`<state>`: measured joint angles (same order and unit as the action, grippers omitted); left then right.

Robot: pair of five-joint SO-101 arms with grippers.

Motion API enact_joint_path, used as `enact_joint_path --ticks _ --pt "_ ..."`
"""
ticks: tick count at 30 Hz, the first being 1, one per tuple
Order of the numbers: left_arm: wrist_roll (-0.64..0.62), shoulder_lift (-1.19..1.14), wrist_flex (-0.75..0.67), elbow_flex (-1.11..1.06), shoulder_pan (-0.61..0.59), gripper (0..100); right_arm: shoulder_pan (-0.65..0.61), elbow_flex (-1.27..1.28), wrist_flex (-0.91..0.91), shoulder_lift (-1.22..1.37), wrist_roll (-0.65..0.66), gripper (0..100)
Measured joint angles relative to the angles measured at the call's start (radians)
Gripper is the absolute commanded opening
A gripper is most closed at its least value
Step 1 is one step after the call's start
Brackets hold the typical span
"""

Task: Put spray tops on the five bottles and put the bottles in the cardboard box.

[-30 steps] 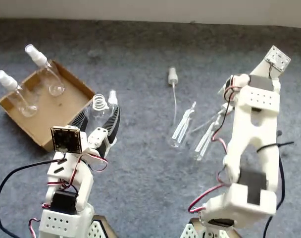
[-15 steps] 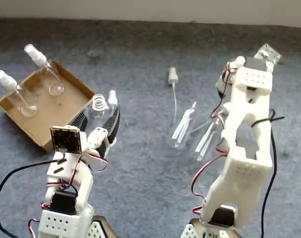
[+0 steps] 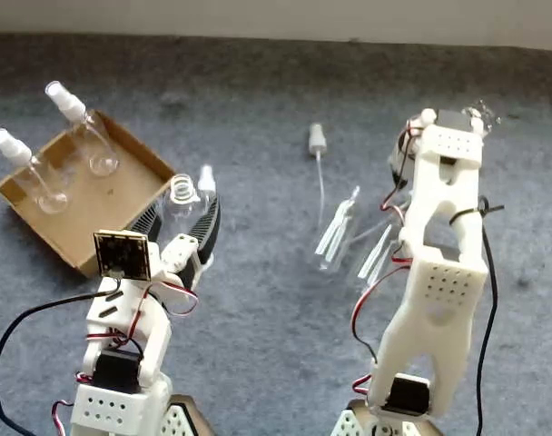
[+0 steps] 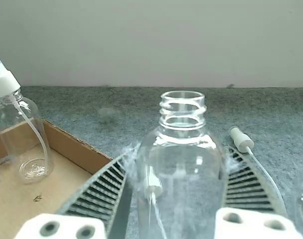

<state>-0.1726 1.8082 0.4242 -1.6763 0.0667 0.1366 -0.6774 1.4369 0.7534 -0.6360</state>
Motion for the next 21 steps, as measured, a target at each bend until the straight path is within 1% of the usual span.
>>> enact_joint_path --ticks 6,14,16,20,21 --pt "0.000 0.000 0.000 0.000 0.000 15 0.005 -0.052 0.000 0.058 0.000 18.1" --pt "0.000 0.000 0.000 0.000 0.000 15 0.046 -0.055 -0.002 0.104 0.000 18.0" --pt "0.000 0.000 0.000 0.000 0.000 15 0.048 -0.055 -0.002 0.104 0.000 14.8" --pt "0.000 0.000 0.000 0.000 0.000 15 0.054 -0.055 0.002 0.104 0.000 0.6" --pt "0.000 0.000 0.000 0.000 0.000 15 0.061 -0.055 0.002 0.104 0.000 0.2"
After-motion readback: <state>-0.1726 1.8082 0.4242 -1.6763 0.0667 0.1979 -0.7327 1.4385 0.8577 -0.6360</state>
